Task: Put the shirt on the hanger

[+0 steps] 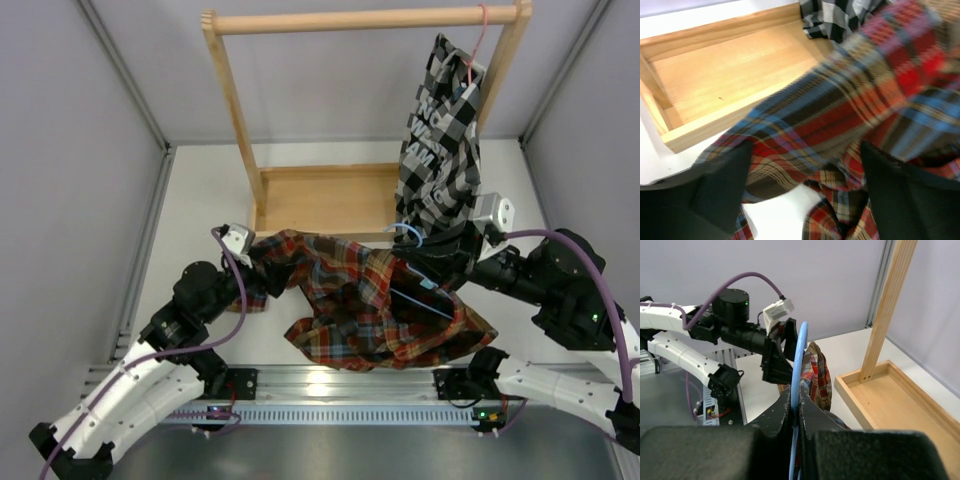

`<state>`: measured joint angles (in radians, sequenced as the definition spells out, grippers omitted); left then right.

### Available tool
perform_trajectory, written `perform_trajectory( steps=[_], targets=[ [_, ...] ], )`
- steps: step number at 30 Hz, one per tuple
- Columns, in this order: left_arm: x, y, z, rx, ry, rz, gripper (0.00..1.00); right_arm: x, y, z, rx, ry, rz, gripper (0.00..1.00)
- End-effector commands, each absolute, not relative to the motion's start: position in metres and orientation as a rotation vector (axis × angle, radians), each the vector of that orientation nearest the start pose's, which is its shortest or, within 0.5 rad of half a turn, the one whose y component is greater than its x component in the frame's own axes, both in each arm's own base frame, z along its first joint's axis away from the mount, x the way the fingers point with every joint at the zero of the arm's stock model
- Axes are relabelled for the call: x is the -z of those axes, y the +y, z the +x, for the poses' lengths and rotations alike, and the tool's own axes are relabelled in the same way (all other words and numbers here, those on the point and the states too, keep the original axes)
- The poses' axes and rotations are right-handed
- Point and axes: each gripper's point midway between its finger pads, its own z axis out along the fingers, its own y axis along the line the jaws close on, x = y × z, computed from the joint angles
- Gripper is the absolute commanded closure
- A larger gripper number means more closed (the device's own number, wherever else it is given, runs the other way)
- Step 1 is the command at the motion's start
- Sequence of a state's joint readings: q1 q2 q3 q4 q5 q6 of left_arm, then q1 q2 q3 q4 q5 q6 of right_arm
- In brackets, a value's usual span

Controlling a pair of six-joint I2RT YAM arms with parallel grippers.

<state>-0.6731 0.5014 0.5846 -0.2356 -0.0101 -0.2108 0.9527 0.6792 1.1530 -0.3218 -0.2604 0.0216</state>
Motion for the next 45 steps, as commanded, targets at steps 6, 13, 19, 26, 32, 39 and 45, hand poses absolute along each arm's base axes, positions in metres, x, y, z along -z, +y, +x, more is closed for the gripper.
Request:
perform_trajectory(
  steps=[6, 13, 19, 26, 32, 39, 45],
  targets=[
    [-0.276, -0.174, 0.245, 0.566, 1.541, 0.28, 0.9, -0.475, 0.219, 0.091, -1.022, 1.117, -0.854, 1.0],
    [-0.259, -0.122, 0.27, 0.364, 1.592, -0.089, 1.0, -0.469, 0.204, 0.102, -0.957, 1.159, -0.767, 1.0],
    [-0.237, -0.102, 0.272, 0.298, 1.645, -0.219, 1.0, -0.474, 0.18, 0.099, -0.929, 1.136, -0.684, 1.0],
    [-0.233, -0.107, 0.271, 0.319, 1.69, -0.227, 1.0, -0.468, 0.183, 0.111, -0.891, 1.172, -0.665, 1.0],
    [-0.221, -0.092, 0.271, 0.261, 1.71, -0.301, 1.0, -0.468, 0.179, 0.114, -0.873, 1.174, -0.639, 1.0],
    [-0.265, -0.121, 0.265, 0.448, 1.65, -0.122, 0.54, -0.477, 0.185, 0.111, -0.899, 1.157, -0.664, 1.0],
    [-0.377, -0.179, 0.203, 0.794, 1.383, 0.361, 0.02, -0.47, 0.196, 0.12, -0.876, 1.186, -0.685, 1.0]
  ],
)
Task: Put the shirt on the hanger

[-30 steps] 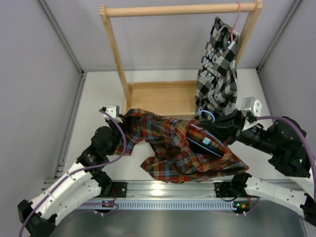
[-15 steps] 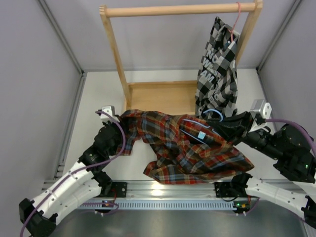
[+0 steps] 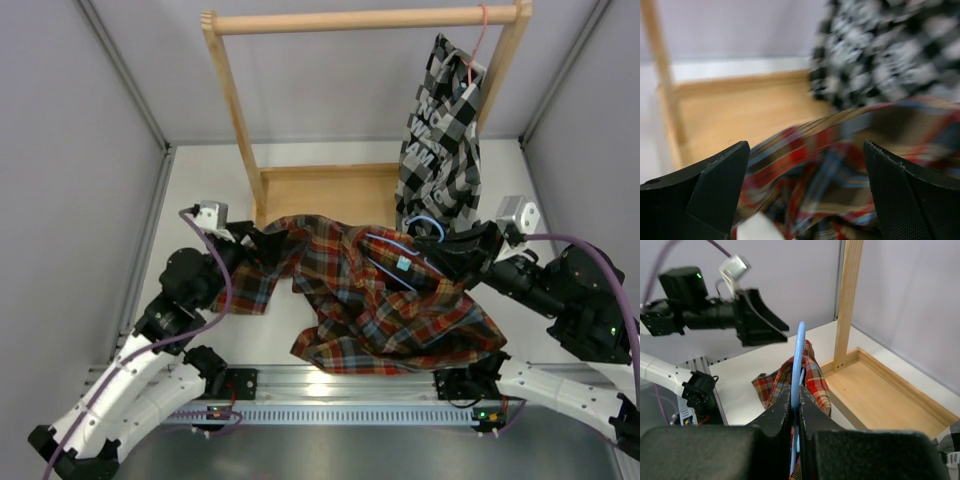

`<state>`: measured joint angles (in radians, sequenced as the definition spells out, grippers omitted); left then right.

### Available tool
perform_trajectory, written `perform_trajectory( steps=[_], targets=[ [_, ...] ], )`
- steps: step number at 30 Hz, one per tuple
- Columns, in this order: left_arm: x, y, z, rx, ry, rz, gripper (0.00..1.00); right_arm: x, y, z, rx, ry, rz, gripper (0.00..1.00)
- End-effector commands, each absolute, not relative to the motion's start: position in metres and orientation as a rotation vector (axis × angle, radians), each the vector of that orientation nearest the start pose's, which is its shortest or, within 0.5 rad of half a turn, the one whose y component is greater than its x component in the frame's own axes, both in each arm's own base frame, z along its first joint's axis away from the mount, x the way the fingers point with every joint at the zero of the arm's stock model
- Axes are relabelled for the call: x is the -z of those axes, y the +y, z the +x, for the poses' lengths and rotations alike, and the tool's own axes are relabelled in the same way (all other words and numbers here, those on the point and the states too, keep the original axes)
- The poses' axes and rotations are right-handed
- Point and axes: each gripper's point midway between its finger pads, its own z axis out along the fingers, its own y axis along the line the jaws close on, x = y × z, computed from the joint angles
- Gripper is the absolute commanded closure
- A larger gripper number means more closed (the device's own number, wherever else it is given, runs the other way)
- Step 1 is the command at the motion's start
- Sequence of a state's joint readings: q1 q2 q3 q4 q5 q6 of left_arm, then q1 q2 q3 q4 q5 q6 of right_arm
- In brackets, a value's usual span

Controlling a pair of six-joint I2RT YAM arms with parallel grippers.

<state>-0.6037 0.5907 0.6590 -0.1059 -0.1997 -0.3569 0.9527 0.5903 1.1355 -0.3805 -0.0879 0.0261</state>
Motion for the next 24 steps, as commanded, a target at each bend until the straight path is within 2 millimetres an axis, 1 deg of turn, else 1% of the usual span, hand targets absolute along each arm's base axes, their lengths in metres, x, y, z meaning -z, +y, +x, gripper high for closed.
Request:
perform_trajectory(
  steps=[1, 2, 3, 4, 5, 6, 7, 8, 9, 10, 11, 13, 14, 15, 16, 17, 18, 20, 21, 22, 23, 24],
  targets=[
    [-0.388, -0.184, 0.196, 0.817, 1.35, 0.409, 0.02, -0.47, 0.197, 0.12, -0.878, 1.184, -0.689, 1.0],
    [-0.395, -0.194, 0.183, 0.853, 1.309, 0.518, 0.02, -0.468, 0.199, 0.121, -0.882, 1.184, -0.688, 1.0],
    [-0.411, -0.196, 0.174, 0.871, 1.277, 0.565, 0.02, -0.468, 0.199, 0.119, -0.891, 1.175, -0.69, 1.0],
    [-0.414, -0.201, 0.171, 0.885, 1.275, 0.612, 0.02, -0.469, 0.199, 0.118, -0.897, 1.167, -0.69, 1.0],
    [-0.407, -0.213, 0.175, 0.887, 1.296, 0.689, 0.02, -0.469, 0.201, 0.115, -0.915, 1.152, -0.702, 1.0],
    [-0.405, -0.225, 0.163, 0.949, 1.284, 0.798, 0.02, -0.471, 0.2, 0.111, -0.926, 1.133, -0.708, 1.0],
    [-0.409, -0.231, 0.156, 0.983, 1.285, 0.864, 0.02, -0.47, 0.201, 0.109, -0.935, 1.124, -0.72, 1.0],
    [-0.396, -0.244, 0.161, 1.001, 1.302, 0.962, 0.02, -0.472, 0.201, 0.106, -0.939, 1.114, -0.726, 1.0],
    [-0.394, -0.251, 0.149, 1.063, 1.277, 1.054, 0.02, -0.471, 0.202, 0.103, -0.954, 1.108, -0.743, 1.0],
    [-0.397, -0.253, 0.149, 1.048, 1.263, 1.09, 0.02, -0.472, 0.202, 0.102, -0.955, 1.103, -0.746, 1.0],
    [-0.395, -0.255, 0.151, 1.007, 1.22, 1.147, 0.02, -0.473, 0.201, 0.099, -0.964, 1.097, -0.747, 1.0],
    [-0.392, -0.259, 0.152, 0.974, 1.171, 1.208, 0.02, -0.469, 0.201, 0.098, -0.966, 1.109, -0.761, 1.0],
    [-0.395, -0.261, 0.152, 0.943, 1.117, 1.245, 0.02, -0.467, 0.202, 0.094, -0.978, 1.109, -0.78, 1.0],
    [-0.394, -0.265, 0.154, 0.943, 1.101, 1.269, 0.02, -0.465, 0.203, 0.093, -0.982, 1.112, -0.796, 1.0],
    [-0.395, -0.268, 0.147, 0.97, 1.056, 1.315, 0.02, -0.461, 0.205, 0.091, -0.988, 1.121, -0.816, 1.0],
    [-0.4, -0.271, 0.145, 0.961, 1.007, 1.345, 0.02, -0.458, 0.207, 0.086, -1.005, 1.113, -0.846, 1.0],
    [-0.401, -0.275, 0.145, 0.966, 0.992, 1.36, 0.02, -0.457, 0.209, 0.084, -1.014, 1.112, -0.859, 1.0],
    [-0.397, -0.285, 0.142, 1.015, 0.968, 1.409, 0.02, -0.454, 0.211, 0.083, -1.022, 1.114, -0.873, 1.0],
    [-0.401, -0.288, 0.14, 1.03, 0.952, 1.419, 0.02, -0.453, 0.212, 0.083, -1.023, 1.117, -0.878, 1.0],
    [-0.397, -0.294, 0.14, 1.056, 0.956, 1.437, 0.02, -0.453, 0.212, 0.083, -1.024, 1.116, -0.879, 1.0],
    [-0.397, -0.298, 0.132, 1.096, 0.928, 1.465, 0.02, -0.452, 0.213, 0.083, -1.023, 1.12, -0.879, 1.0],
    [-0.397, -0.3, 0.129, 1.113, 0.918, 1.477, 0.02, -0.45, 0.214, 0.084, -1.023, 1.126, -0.882, 1.0]
  ],
)
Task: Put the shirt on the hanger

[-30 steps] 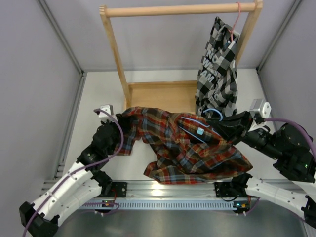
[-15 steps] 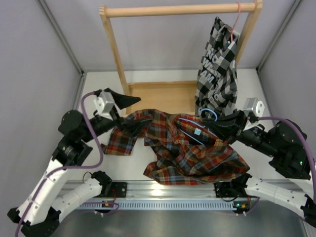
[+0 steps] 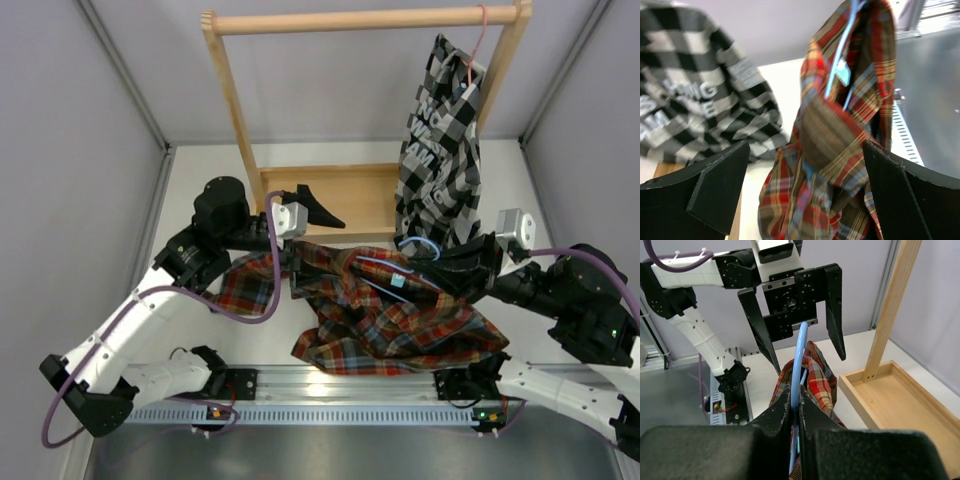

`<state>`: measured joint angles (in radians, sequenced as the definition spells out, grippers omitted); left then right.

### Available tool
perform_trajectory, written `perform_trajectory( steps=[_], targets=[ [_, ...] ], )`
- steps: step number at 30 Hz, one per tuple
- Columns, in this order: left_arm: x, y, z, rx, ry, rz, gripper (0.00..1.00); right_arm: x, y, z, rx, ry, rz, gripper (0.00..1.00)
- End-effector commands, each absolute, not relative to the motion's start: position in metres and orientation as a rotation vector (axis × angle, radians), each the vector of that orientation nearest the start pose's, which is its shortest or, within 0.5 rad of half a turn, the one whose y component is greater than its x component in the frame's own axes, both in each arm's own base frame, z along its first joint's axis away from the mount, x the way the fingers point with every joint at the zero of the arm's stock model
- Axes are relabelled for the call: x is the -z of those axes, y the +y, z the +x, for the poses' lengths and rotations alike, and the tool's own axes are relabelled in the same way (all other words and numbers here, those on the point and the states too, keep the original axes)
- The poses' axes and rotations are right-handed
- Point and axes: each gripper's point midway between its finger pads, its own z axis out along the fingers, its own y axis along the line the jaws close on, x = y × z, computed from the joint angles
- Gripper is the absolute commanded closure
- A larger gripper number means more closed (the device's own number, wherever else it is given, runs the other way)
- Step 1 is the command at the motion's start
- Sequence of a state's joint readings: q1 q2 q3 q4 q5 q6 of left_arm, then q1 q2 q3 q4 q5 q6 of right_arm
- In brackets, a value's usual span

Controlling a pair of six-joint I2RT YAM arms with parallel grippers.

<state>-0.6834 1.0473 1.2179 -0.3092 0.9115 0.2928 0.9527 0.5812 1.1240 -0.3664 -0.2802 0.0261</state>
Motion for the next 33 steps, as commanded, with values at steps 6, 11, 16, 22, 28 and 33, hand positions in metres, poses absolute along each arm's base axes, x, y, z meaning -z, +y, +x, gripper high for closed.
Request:
perform_trajectory(
  steps=[6, 11, 16, 22, 28, 33],
  targets=[
    [-0.388, -0.319, 0.129, 1.124, 0.931, 1.505, 0.02, -0.451, 0.217, 0.081, -1.041, 1.118, -0.902, 1.0],
    [-0.384, -0.324, 0.133, 1.096, 0.932, 1.511, 0.14, -0.452, 0.219, 0.075, -1.069, 1.107, -0.922, 1.0],
    [-0.387, -0.328, 0.131, 1.12, 0.916, 1.524, 0.35, -0.446, 0.225, 0.077, -1.082, 1.117, -0.932, 1.0],
    [-0.387, -0.331, 0.124, 1.173, 0.899, 1.547, 0.59, -0.444, 0.227, 0.076, -1.098, 1.117, -0.938, 1.0],
    [-0.381, -0.334, 0.124, 1.202, 0.923, 1.553, 0.83, -0.44, 0.228, 0.075, -1.105, 1.122, -0.939, 1.0],
    [-0.375, -0.334, 0.123, 1.212, 0.935, 1.559, 1.0, -0.445, 0.223, 0.075, -1.09, 1.106, -0.924, 1.0]
  ],
)
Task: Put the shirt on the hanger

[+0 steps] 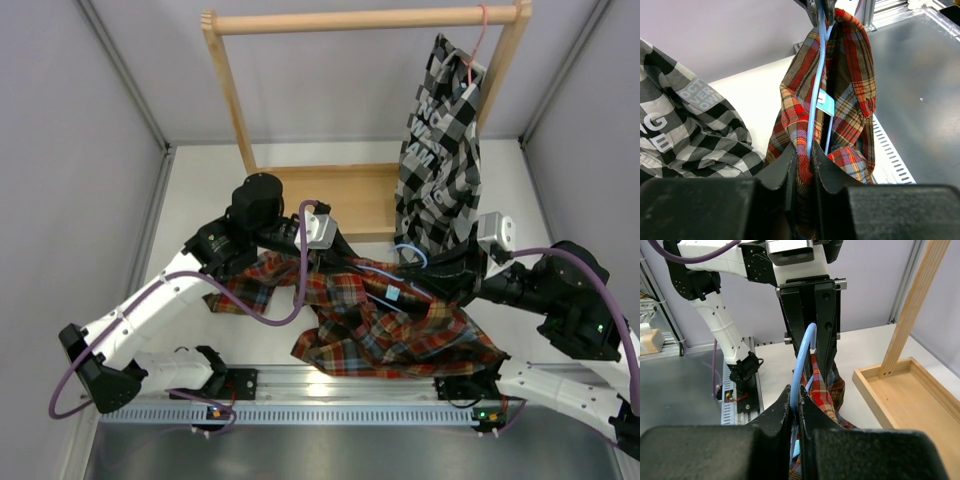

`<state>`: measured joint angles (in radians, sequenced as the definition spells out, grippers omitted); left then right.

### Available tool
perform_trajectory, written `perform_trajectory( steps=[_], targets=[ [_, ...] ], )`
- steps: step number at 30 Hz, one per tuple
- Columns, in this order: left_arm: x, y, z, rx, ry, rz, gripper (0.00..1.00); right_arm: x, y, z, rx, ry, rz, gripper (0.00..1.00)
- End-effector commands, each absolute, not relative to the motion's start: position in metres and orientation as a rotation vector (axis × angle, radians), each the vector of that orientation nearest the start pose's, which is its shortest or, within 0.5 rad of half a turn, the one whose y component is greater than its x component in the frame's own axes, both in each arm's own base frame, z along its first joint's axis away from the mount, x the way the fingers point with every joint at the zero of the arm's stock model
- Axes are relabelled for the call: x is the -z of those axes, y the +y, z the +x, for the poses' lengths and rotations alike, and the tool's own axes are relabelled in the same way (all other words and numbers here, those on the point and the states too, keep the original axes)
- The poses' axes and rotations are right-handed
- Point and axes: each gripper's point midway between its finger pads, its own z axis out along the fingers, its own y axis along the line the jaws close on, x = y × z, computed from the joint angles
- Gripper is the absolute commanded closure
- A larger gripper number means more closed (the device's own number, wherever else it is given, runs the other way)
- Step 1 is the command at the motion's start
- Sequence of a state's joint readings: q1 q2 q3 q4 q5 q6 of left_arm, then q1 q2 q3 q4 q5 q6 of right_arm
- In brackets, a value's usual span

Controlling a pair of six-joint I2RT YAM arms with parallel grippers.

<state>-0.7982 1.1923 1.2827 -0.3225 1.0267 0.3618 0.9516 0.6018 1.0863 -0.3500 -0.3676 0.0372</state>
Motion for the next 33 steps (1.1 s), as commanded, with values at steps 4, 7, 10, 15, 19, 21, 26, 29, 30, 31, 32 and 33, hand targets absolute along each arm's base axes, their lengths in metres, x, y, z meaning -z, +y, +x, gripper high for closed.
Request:
perform_trajectory(
  steps=[4, 7, 10, 15, 19, 21, 26, 29, 30, 31, 32, 33],
  targets=[
    [-0.376, -0.331, 0.123, 1.194, 0.927, 1.555, 1.0, -0.44, 0.223, 0.076, -1.079, 1.115, -0.929, 1.0],
    [-0.379, -0.329, 0.123, 1.163, 0.918, 1.544, 1.0, -0.43, 0.219, 0.085, -1.035, 1.172, -0.901, 0.63],
    [-0.377, -0.326, 0.125, 1.131, 0.919, 1.549, 1.0, -0.427, 0.208, 0.092, -0.975, 1.233, -0.871, 0.48],
    [-0.37, -0.325, 0.125, 1.126, 0.946, 1.569, 1.0, -0.4, 0.178, 0.081, -0.91, 1.39, -0.904, 0.48],
    [-0.371, -0.327, 0.122, 1.162, 0.927, 1.586, 1.0, -0.377, 0.154, 0.063, -0.896, 1.47, -0.943, 0.46],
    [-0.37, -0.329, 0.119, 1.192, 0.914, 1.601, 1.0, -0.366, 0.143, 0.056, -0.868, 1.472, -0.98, 0.45],
    [-0.376, -0.331, 0.113, 1.247, 0.879, 1.619, 1.0, -0.344, 0.14, 0.05, -0.857, 1.486, -1.051, 0.43],
    [-0.377, -0.331, 0.113, 1.256, 0.876, 1.621, 1.0, -0.335, 0.152, 0.051, -0.874, 1.491, -1.105, 0.44],
    [-0.377, -0.331, 0.112, 1.259, 0.874, 1.622, 1.0, -0.329, 0.156, 0.052, -0.876, 1.494, -1.117, 0.45],
    [-0.377, -0.331, 0.111, 1.263, 0.872, 1.624, 1.0, -0.335, 0.161, 0.053, -0.89, 1.455, -1.117, 0.46],
    [-0.377, -0.331, 0.111, 1.266, 0.875, 1.623, 1.0, -0.334, 0.164, 0.054, -0.893, 1.447, -1.117, 0.46],
    [-0.378, -0.331, 0.111, 1.264, 0.87, 1.624, 1.0, -0.328, 0.168, 0.057, -0.89, 1.452, -1.122, 0.48]
  ],
)
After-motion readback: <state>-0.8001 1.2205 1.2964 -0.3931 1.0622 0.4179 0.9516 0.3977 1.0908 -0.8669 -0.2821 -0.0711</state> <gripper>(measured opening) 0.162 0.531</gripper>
